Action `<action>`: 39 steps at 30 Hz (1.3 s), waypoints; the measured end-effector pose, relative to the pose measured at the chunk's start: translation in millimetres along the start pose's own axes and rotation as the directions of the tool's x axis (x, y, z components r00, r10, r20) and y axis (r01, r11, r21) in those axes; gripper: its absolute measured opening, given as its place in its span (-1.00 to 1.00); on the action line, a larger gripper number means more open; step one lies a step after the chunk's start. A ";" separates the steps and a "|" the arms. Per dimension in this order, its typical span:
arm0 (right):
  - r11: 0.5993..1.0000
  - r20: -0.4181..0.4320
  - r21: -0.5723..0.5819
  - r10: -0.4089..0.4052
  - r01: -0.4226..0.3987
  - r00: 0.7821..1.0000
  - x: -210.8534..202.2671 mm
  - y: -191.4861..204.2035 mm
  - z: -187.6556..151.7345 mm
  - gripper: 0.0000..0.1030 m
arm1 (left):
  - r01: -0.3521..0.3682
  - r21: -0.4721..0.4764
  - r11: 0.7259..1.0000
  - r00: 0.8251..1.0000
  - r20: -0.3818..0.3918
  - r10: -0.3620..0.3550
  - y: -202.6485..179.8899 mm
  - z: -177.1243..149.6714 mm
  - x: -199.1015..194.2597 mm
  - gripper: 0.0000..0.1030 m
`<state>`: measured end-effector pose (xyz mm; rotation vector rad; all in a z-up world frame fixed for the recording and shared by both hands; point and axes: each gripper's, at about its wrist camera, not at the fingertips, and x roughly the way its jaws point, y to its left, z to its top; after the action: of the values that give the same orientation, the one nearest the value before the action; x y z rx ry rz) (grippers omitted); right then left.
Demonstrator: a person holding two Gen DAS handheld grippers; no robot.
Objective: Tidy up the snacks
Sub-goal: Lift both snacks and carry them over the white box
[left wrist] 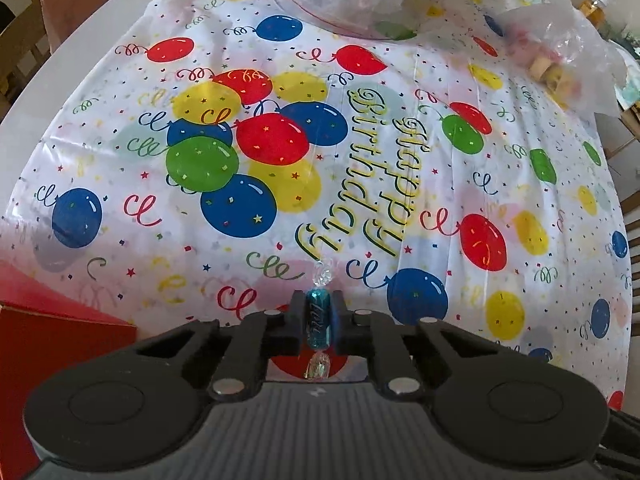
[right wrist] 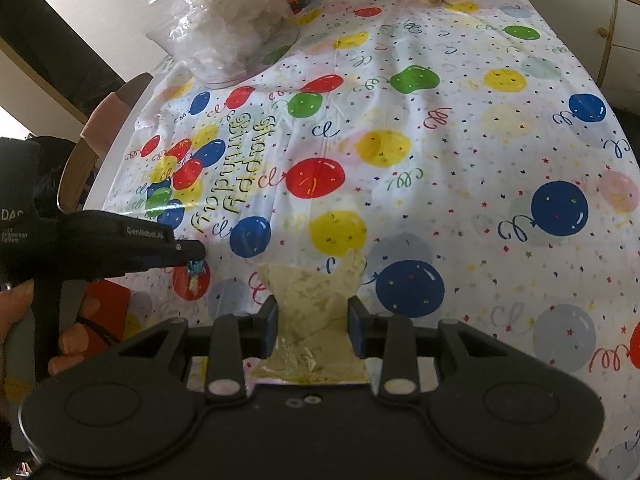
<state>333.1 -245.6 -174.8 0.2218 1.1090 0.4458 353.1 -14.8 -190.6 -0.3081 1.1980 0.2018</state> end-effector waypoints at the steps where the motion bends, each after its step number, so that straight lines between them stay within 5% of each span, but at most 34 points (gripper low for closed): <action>1: 1.000 0.001 0.001 -0.001 0.001 1.000 -1.0 0.5 -0.7 -0.35 | 0.002 0.001 1.000 1.000 -0.002 -0.002 0.6 -1.0 -0.8 -0.76; 13: 1.000 0.043 -0.027 -0.010 0.012 0.999 -35.1 21.7 -18.8 -0.35 | 0.048 0.032 0.998 0.999 -0.003 -0.048 9.9 -29.3 -41.7 -0.76; 24: 0.996 0.104 -0.082 -0.011 0.019 0.995 -96.9 54.8 -54.3 -0.36 | 0.107 0.096 0.990 0.992 0.050 -0.112 25.2 -68.1 -126.5 -0.76; 39: 0.984 0.166 -0.180 0.035 -0.005 0.985 -150.4 144.2 -97.4 -0.36 | 0.166 0.153 0.974 0.982 0.062 -0.177 84.8 -107.3 -213.3 -0.76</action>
<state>156.1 -189.8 -38.9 0.1102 0.8955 0.5318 156.5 30.4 -37.3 -0.2709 1.0991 -0.0254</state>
